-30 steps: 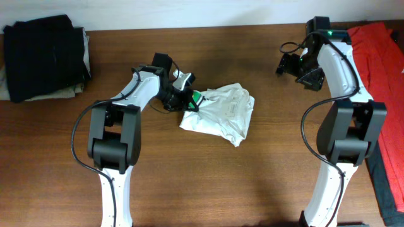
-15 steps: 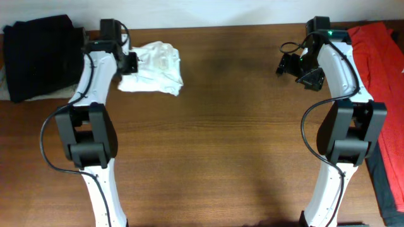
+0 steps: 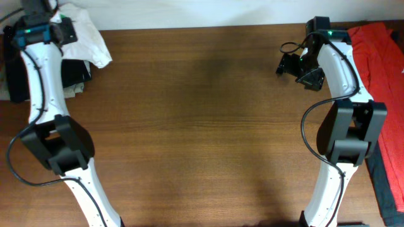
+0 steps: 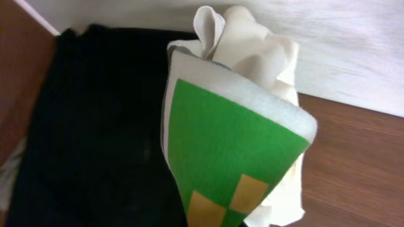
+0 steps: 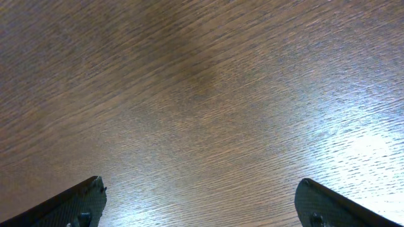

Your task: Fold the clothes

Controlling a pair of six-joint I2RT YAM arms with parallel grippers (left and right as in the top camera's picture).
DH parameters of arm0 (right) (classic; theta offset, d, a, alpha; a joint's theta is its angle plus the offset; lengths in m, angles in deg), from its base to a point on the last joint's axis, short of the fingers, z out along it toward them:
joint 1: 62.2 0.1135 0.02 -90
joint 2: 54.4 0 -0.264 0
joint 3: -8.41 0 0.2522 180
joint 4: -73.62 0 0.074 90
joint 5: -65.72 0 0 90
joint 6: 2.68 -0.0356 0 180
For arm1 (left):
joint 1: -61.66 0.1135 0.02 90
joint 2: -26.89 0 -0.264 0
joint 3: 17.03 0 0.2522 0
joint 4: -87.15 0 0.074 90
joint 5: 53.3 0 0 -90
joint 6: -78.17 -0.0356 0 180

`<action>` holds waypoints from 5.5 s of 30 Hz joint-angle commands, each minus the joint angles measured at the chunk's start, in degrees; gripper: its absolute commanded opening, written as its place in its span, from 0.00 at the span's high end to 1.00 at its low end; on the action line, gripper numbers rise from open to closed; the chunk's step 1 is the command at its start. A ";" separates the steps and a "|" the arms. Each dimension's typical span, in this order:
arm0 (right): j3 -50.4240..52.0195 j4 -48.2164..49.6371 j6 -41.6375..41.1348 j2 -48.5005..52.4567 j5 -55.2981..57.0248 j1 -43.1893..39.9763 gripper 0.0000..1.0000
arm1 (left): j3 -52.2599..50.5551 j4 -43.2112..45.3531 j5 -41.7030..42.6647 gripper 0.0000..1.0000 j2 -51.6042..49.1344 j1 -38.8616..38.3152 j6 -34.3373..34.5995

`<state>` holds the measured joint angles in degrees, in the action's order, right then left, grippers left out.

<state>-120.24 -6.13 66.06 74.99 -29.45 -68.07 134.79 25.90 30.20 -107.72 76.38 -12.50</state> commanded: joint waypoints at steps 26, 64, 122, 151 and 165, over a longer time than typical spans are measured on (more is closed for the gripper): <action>0.15 -0.02 -0.68 -0.63 0.55 -0.15 0.01 | 1.44 7.04 -0.90 0.99 -5.38 16.06 6.43; -3.80 -31.17 5.38 -53.79 2.45 3.61 0.01 | 2.34 -22.97 41.00 0.01 7.98 7.06 11.76; 114.57 67.56 12.87 -129.15 -1.49 6.29 0.01 | 2.34 -23.10 41.03 0.01 7.98 7.17 11.76; 114.57 62.07 14.84 -129.13 -1.05 6.23 0.01 | -17.64 -23.08 40.98 0.01 28.13 -3.87 11.76; 114.57 62.07 14.84 -129.13 -1.05 6.23 0.01 | -104.35 28.81 10.03 0.01 106.31 -19.65 7.43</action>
<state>-5.93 56.27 80.49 -53.82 -30.57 -62.15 38.75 48.85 41.13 -9.34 55.72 -3.67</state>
